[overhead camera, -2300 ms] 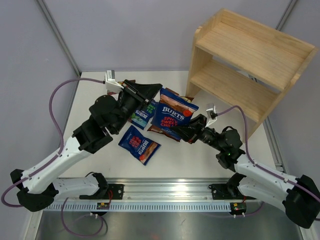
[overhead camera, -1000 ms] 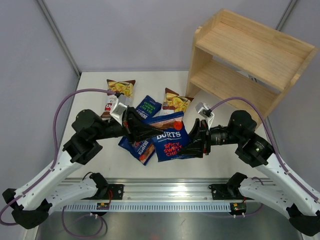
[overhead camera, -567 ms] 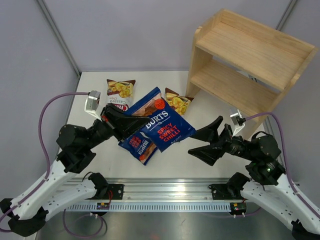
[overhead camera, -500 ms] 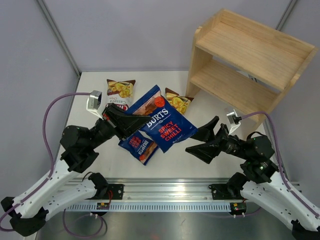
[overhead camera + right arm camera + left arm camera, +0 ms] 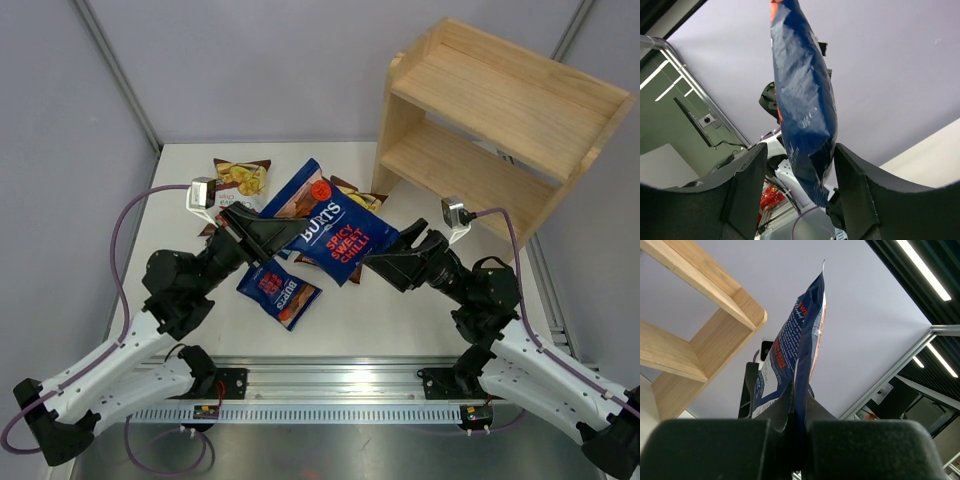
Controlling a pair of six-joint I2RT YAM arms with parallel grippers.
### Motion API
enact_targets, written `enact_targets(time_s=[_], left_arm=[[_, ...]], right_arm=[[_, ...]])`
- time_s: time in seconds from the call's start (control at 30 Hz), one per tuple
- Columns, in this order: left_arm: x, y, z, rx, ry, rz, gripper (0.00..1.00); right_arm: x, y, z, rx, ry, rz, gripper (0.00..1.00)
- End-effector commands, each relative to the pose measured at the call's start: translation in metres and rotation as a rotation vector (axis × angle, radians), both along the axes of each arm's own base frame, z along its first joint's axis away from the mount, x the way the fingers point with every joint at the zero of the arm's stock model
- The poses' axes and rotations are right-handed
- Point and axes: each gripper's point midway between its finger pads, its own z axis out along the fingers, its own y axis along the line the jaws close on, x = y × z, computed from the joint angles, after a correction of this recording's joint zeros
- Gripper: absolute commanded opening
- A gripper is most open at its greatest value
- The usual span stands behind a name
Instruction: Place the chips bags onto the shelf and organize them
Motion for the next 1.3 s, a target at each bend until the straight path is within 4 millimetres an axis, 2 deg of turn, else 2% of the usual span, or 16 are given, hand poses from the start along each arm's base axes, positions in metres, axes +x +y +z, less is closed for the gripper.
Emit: enact_targets(time_s=[0.0,0.1,0.2,0.4,0.57,0.63,0.67,0.7,0.73,0.83,0.87,0.9,0.97,1.03,1.23,1.27], left_arm=[[-0.001,0.005,0.027,-0.052,-0.029,0.010,0.00],[-0.002,0.001,0.029,-0.042,-0.029,-0.007,0.00],[-0.006,0.001,0.034,-0.063,-0.031,-0.033,0.00],[0.002,-0.012,0.025,-0.013,0.030,-0.063,0.00],[0.018,-0.021,0.028,0.140,0.057,-0.015,0.00],[0.032,-0.026,0.019,0.225,0.060,0.014,0.00],[0.038,-0.027,0.012,0.274,0.083,0.024,0.00],[0.043,-0.023,0.019,0.293,0.055,0.049,0.01],[0.052,-0.026,0.013,0.324,0.068,0.055,0.02],[0.061,-0.024,0.009,0.376,0.048,0.030,0.04],[0.072,-0.025,0.003,0.402,0.040,0.028,0.06],[0.065,-0.027,0.009,0.410,0.000,-0.011,0.10],[0.071,-0.029,0.005,0.452,-0.026,-0.017,0.16],[0.068,-0.028,0.016,0.458,-0.075,-0.016,0.22],[0.069,-0.026,0.033,0.481,-0.141,-0.035,0.21],[0.068,-0.026,0.040,0.480,-0.158,-0.034,0.16]], right_arm=[[-0.005,-0.013,0.027,0.111,-0.044,-0.022,0.63],[-0.003,-0.009,0.020,0.075,-0.044,-0.030,0.68],[0.006,-0.010,0.007,0.048,-0.017,-0.084,0.63],[-0.002,-0.010,0.010,0.052,-0.051,-0.050,0.37],[-0.004,-0.012,0.009,0.039,-0.046,-0.058,0.27],[-0.004,-0.014,0.008,0.037,-0.040,-0.067,0.24],[-0.002,-0.014,0.005,0.029,-0.023,-0.074,0.19],[0.001,-0.019,0.008,0.047,-0.004,-0.096,0.09],[0.003,-0.021,0.005,0.051,0.015,-0.111,0.05],[0.006,-0.028,0.010,0.068,0.025,-0.148,0.04],[0.006,-0.027,0.009,0.056,0.034,-0.147,0.02],[0.006,-0.027,0.010,0.053,0.036,-0.145,0.00],[0.008,-0.024,0.011,0.044,0.046,-0.139,0.00],[0.009,-0.022,0.016,0.036,0.048,-0.140,0.00],[0.013,-0.009,0.018,0.016,0.058,-0.095,0.00],[0.014,-0.007,0.018,0.018,0.067,-0.089,0.00]])
